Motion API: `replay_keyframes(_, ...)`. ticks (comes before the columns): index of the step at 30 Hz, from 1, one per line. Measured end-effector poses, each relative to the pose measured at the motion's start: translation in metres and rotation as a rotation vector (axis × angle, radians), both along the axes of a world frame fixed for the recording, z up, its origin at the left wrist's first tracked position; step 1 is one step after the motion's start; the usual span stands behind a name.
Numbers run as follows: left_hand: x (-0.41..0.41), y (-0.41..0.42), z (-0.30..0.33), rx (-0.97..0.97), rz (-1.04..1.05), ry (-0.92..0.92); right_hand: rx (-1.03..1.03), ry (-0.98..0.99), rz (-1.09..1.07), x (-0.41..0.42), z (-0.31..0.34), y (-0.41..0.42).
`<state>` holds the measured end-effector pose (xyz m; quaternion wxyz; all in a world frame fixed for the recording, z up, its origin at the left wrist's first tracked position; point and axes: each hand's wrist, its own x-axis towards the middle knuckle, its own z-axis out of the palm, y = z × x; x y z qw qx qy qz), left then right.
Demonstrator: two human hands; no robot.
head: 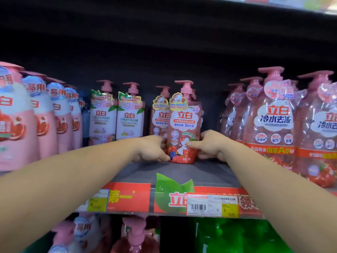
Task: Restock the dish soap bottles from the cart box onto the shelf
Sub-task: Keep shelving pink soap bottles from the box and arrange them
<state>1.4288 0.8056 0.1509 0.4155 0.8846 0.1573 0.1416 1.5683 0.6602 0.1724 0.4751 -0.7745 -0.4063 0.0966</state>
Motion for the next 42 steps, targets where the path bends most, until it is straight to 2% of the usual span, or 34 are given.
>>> replay_keyframes(2,0.002,-0.003,0.0,0.175,-0.029,0.127,0.011,0.002,-0.05,0.002,-0.003,-0.004)
replay_keyframes(4,0.001,-0.007,0.002,0.369,0.044,0.268,0.014,-0.04,-0.095,0.001,-0.007,-0.004)
replay_keyframes(7,-0.005,-0.014,0.006,0.5,0.122,0.443,-0.014,-0.186,-0.199,-0.007,-0.011,0.003)
replay_keyframes(10,-0.01,-0.017,0.009,0.572,0.133,0.478,0.021,-0.258,-0.259,-0.014,-0.01,0.01)
replay_keyframes(24,-0.014,-0.008,0.003,0.603,-0.011,0.489,0.065,-0.262,-0.368,0.005,-0.014,0.004)
replay_keyframes(42,-0.015,-0.006,0.002,0.569,0.041,0.443,0.034,-0.31,-0.352,0.016,-0.018,0.007)
